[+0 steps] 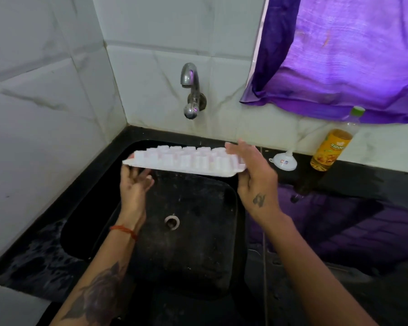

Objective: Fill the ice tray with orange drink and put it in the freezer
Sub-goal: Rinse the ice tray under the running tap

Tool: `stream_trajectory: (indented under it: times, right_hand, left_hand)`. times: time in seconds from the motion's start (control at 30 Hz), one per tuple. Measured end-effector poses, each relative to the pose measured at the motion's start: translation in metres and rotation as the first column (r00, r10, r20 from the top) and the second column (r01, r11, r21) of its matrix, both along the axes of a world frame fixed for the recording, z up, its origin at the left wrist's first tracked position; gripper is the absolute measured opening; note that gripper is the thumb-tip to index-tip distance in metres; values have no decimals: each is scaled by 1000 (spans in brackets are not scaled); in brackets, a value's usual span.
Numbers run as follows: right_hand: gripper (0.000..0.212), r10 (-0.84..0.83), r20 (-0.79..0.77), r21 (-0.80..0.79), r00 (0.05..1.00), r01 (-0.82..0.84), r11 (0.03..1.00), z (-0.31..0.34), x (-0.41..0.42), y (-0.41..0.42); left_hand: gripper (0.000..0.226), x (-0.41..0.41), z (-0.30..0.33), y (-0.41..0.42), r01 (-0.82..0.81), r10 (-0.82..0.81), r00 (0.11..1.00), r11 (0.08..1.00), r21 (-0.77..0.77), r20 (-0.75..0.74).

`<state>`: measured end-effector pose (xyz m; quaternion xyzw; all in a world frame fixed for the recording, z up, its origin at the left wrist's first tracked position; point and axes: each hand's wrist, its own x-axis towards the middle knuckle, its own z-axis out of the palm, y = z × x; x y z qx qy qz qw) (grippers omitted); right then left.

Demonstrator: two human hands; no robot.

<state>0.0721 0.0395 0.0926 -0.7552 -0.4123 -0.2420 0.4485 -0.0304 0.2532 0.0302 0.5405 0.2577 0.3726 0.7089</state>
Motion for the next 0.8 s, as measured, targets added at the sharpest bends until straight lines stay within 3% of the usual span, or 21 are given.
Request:
stream_trajectory:
  times: [0.07,0.17,0.23,0.3,0.4,0.47,0.53,0.57,0.7,0.73,0.8]
  right_hand:
    - [58,30,-16,-94,999,-31,995,-21,-12,0]
    - [48,91,-267,-273,959,-166,947,-55,-23,-9]
    - [50,82,-252,-242,964,-144,959,-56,-23,-15]
    - [59,66,-142,-157,988,-88,984,-45,-21,-10]
    - [56,46,-25,-100,999,-48,994,-36,-24,-2]
    - [52,67,-96,-198,993,-85,977,-44,-28,-2]
    - [50,57,-281,-319,958,-149,936,-57,-30,-8]
    - [52,41,-293,-298,955,-132,945,-60,-30,-12]
    - [56,-2,-29,-87,1000,-1,996,-53,-30,-8]
    - [54,-2,-48,-111,999,-3,994,-55,-30,-7]
    - [53,-26,-260,-265,965,-46,963,-59,-31,-12]
  left_hand:
    - [67,-7,-10,-8,-3,2,995,1000,-11,-100]
    - [62,-24,-39,-23,-2,-48,943,989,-150,-329]
    - [60,-32,-47,-25,6,-45,956,991,-135,-289]
    - [61,-34,-41,-20,-12,-7,977,996,-89,-212]
    - [77,-29,-36,-17,5,-3,986,1000,7,-165]
    - [80,-31,-37,-21,68,-79,968,996,-55,-236]
    - [75,-39,-45,-22,80,-110,951,990,-115,-288]
    - [73,-42,-49,-21,75,-96,955,993,-86,-280]
    - [86,-38,-52,-17,84,-87,981,996,-27,-172]
    - [88,-36,-52,-21,122,-128,972,992,-46,-199]
    - [86,-35,-56,-28,162,-198,933,977,-140,-302]
